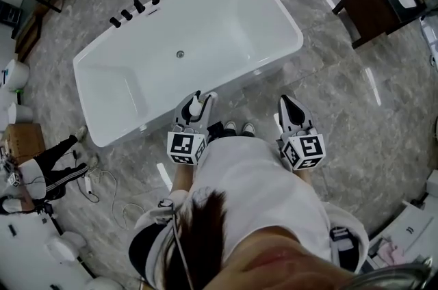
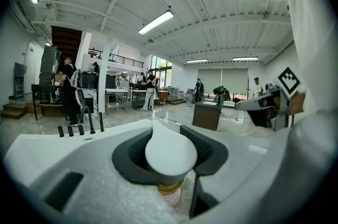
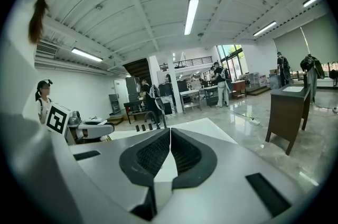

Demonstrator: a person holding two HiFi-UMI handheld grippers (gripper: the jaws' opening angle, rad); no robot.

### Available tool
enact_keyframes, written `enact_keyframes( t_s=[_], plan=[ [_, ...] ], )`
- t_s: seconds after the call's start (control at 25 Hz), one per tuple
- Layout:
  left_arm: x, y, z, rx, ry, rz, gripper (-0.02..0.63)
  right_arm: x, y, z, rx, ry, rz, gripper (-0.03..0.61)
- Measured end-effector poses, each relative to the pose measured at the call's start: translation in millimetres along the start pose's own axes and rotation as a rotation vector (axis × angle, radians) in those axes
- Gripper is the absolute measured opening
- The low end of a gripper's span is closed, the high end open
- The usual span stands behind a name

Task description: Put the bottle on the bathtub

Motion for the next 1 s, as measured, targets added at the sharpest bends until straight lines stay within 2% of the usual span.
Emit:
enact_keyframes(
  t_s=[0.44, 0.68, 1.0],
  plan=[
    [23.7, 30.7, -7.5, -0.007, 0.073, 0.072, 0.138, -2.9, 26.8, -8.3, 0.035, 0.036, 0.087, 0.014],
    [43.9, 38.8, -3.7, 0.003, 0.113, 0.075, 0.138, 13.7, 26.5, -8.6, 0.025, 0.028, 0.085, 0.014],
    [58.4, 79.4, -18.6, 0.045, 0.230, 0.153, 0.138, 10.8, 69.5, -5.0, 0.074, 0.053, 0.167, 0.014]
  ],
)
Point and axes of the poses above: the fingertips, and each gripper's own axes: x forward along the fingers, z to its left, y out of its underside, the point moved 3 cm from there along -x, backward along the fingers
